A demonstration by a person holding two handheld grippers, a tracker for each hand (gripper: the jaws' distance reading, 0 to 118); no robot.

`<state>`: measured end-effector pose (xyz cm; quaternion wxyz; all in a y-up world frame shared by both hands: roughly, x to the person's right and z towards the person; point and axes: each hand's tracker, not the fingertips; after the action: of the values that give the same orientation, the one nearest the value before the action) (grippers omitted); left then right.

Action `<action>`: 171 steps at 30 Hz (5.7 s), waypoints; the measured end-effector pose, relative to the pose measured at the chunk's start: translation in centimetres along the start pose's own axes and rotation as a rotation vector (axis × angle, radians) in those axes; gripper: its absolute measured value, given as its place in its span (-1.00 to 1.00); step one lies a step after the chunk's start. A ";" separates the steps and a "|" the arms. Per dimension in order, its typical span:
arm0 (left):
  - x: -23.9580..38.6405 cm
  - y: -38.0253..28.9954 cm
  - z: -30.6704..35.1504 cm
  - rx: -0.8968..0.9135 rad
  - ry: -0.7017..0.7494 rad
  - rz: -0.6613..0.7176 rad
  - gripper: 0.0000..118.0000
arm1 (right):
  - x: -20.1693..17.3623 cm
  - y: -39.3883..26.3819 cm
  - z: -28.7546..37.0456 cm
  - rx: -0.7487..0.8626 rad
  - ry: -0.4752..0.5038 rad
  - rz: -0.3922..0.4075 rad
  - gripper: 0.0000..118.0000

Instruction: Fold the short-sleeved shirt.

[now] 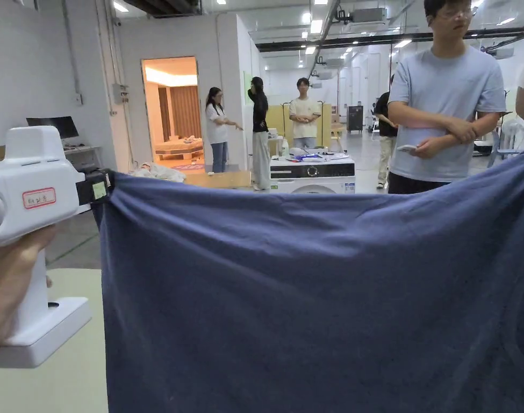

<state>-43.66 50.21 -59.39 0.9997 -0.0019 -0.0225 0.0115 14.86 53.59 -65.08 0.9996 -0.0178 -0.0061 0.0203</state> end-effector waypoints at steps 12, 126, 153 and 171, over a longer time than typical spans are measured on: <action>-0.6 3.2 -10.6 0.009 0.089 -0.030 -1.00 | -3.2 6.6 -10.6 0.059 -0.090 0.026 -0.98; -1.6 -42.2 15.9 -0.661 -0.017 0.114 -0.36 | -4.0 -36.7 24.7 -0.303 0.051 -0.140 -1.00; 0.8 -41.2 14.5 -0.726 -0.028 0.122 -0.88 | -0.4 -45.8 20.5 -0.618 -0.023 -0.235 -0.93; -1.4 -34.5 2.8 -0.587 -0.074 0.075 -0.95 | -0.6 -37.5 9.4 -0.485 -0.002 -0.183 -0.93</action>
<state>-44.44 15.66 -56.47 0.9538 -0.2914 -0.0612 0.0413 15.61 16.49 -54.40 0.9638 -0.2562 -0.0134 -0.0723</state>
